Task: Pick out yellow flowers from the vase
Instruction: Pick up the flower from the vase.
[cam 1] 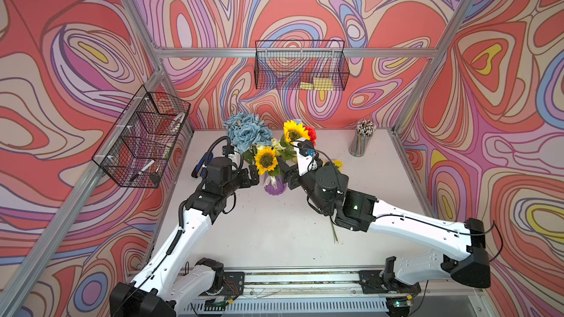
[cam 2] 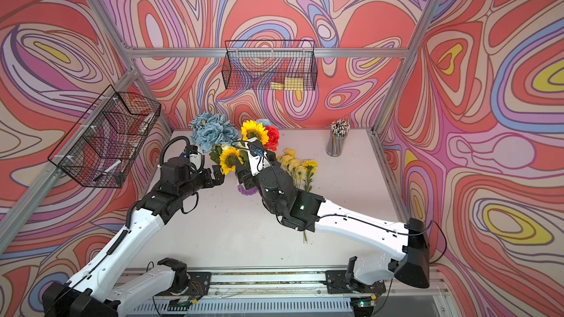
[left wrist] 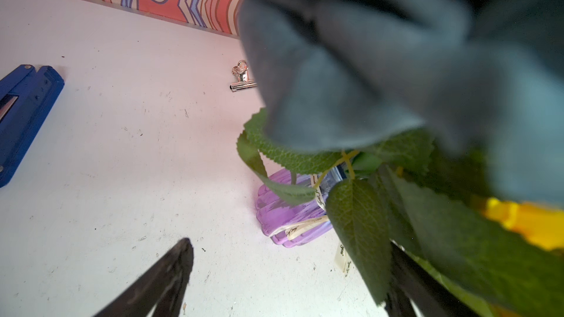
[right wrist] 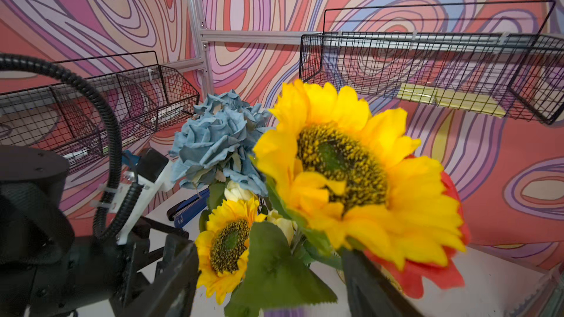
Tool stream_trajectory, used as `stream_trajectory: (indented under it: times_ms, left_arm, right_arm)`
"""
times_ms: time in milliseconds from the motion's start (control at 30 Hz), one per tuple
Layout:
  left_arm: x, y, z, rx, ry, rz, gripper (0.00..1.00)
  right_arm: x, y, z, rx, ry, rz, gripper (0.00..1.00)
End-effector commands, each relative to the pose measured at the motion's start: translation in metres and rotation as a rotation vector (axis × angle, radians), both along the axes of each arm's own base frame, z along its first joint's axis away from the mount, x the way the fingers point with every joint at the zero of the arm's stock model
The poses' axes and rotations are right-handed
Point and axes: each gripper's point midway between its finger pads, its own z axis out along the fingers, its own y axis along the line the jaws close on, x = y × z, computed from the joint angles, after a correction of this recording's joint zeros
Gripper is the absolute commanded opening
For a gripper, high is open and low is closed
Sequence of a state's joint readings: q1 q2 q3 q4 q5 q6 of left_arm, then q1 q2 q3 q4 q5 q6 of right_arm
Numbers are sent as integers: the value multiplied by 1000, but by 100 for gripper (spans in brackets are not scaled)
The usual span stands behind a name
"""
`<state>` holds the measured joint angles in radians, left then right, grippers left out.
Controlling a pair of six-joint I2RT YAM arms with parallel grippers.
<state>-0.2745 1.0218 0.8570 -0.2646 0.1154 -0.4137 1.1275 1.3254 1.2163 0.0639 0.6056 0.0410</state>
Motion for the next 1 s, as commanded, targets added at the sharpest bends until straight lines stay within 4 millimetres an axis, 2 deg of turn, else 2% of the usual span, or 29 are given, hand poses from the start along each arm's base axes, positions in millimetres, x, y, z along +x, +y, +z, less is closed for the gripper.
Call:
stream_trajectory:
  times_ms: [0,67,200,500,767,967]
  left_arm:
    - [3,0,14,-6,-42,-8,95]
    - [3,0,12,-5,-38,-5,95]
    - [4,0,8,0,-31,-5,95]
    - [4,-1,8,-2,-29,-9,95]
    - [4,-1,9,-4,-32,-11,95]
    - [4,0,9,-1,-32,-10,95]
  right_arm:
    - [-13,-6,-7,27,38,58,75]
    - [-11,-13,-12,16,46,24,75]
    - [-7,-15,-18,-20,34,-6,75]
    - [10,-13,-6,-59,-24,-95,75]
    - [27,-12,0,-33,-13,-91,75]
    - [36,-1,6,-43,-8,-61,74]
